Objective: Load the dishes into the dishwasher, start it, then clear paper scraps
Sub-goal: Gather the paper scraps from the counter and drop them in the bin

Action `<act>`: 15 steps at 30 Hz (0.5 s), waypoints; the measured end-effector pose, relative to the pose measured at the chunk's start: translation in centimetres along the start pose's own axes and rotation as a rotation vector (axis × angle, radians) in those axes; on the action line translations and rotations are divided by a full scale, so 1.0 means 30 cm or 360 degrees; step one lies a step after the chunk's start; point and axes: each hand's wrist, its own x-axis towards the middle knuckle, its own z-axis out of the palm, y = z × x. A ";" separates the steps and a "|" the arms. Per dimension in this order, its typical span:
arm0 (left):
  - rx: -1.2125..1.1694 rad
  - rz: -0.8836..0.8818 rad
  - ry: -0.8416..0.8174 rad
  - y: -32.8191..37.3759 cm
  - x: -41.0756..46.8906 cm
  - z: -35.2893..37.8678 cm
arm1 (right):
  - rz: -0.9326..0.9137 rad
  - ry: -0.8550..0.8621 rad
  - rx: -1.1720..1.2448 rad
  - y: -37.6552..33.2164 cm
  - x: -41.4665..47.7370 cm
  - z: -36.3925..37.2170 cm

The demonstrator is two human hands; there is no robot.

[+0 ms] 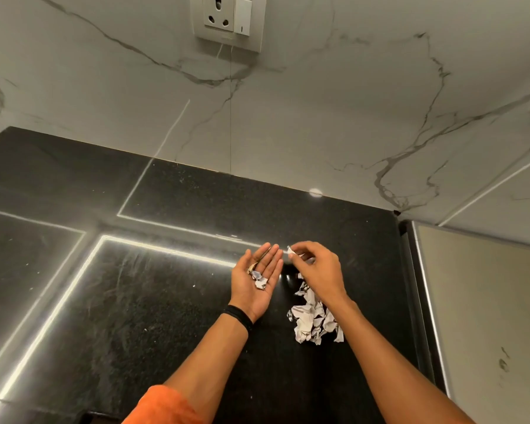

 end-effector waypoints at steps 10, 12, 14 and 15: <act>-0.0068 -0.0149 -0.0076 -0.015 0.007 0.020 | 0.0083 0.0080 0.0140 -0.027 -0.022 -0.068; -0.0053 -0.0139 -0.0058 -0.004 0.010 0.011 | 0.0169 -0.0091 -0.0104 0.025 -0.021 -0.098; -0.0019 -0.0127 -0.0044 0.000 0.010 0.006 | 0.0138 -0.0363 -0.0370 0.053 -0.035 -0.104; -0.0004 -0.0122 -0.0040 0.000 0.010 0.004 | 0.0079 -0.0455 -0.0479 0.056 -0.045 -0.097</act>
